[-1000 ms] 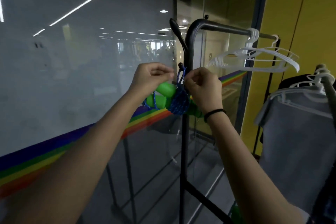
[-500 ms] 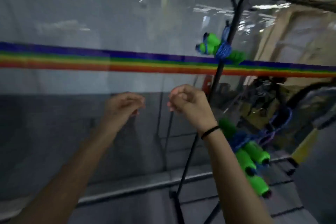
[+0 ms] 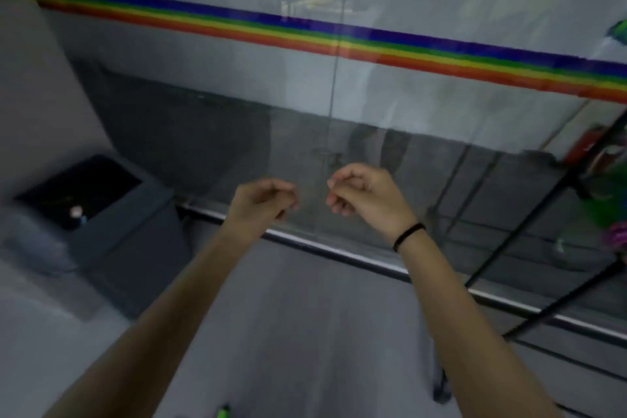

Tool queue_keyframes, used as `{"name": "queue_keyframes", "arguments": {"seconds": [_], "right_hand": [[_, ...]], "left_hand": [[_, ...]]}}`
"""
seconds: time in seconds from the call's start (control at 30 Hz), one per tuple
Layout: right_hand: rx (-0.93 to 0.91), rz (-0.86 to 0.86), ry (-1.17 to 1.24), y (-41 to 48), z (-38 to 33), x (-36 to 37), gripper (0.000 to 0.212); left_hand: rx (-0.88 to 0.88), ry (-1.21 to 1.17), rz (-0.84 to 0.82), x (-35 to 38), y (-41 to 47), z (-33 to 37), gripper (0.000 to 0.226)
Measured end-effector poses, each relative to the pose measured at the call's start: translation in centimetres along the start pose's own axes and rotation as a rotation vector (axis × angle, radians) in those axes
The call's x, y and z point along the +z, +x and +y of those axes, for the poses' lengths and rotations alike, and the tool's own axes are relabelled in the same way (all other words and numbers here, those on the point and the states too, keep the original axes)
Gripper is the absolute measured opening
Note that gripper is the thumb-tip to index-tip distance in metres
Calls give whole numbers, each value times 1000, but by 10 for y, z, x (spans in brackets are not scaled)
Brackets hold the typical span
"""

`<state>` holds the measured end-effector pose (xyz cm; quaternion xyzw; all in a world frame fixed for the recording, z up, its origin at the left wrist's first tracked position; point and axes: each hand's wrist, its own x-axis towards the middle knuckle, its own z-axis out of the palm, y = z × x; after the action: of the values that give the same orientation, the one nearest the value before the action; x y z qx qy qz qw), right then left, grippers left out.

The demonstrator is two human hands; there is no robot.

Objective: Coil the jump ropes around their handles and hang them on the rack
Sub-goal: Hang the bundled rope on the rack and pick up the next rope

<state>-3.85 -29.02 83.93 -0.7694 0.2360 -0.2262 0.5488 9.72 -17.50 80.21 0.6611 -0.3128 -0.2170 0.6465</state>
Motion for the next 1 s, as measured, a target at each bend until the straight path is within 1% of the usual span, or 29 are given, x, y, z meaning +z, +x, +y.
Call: {"name": "queue_keyframes", "arguments": {"seconds": [0.1,0.23,0.3,0.43,0.53,0.6,0.67,0.73,0.83,0.9,1.0], "right_hand": [[17,-39,41,-27,-5,89,18],[80,-70,93,-64,8,212,21],[110,-81,117,-80,11,266,18],[174,-166,129,-109,15,345,14],[242,-187,109,-120,52,385,12],[316,-177,91,-125,101,409,8],[410,-159,78,-132,172,438,8],[535,-131,48,-140,270,474,16],[706,-99,-50,-158,444,534,23],[742,-56,-110,-167,548,568,24],[749,-13,-189,-169,673,606,27]], "left_hand": [[-26,52,-6,-76,-43,-18,23],[-102,126,-16,-185,-104,-58,15],[-157,154,-19,-230,-132,-77,17],[-249,123,-4,-291,-176,-110,21],[-272,102,18,-316,-197,-144,25],[-288,101,36,-326,-207,-181,21],[-303,104,48,-332,-218,-238,12],[-316,112,53,-334,-227,-317,8],[-320,130,37,-330,-239,-459,9],[-290,124,32,-326,-243,-548,11],[-229,91,11,-321,-248,-655,10]]}}
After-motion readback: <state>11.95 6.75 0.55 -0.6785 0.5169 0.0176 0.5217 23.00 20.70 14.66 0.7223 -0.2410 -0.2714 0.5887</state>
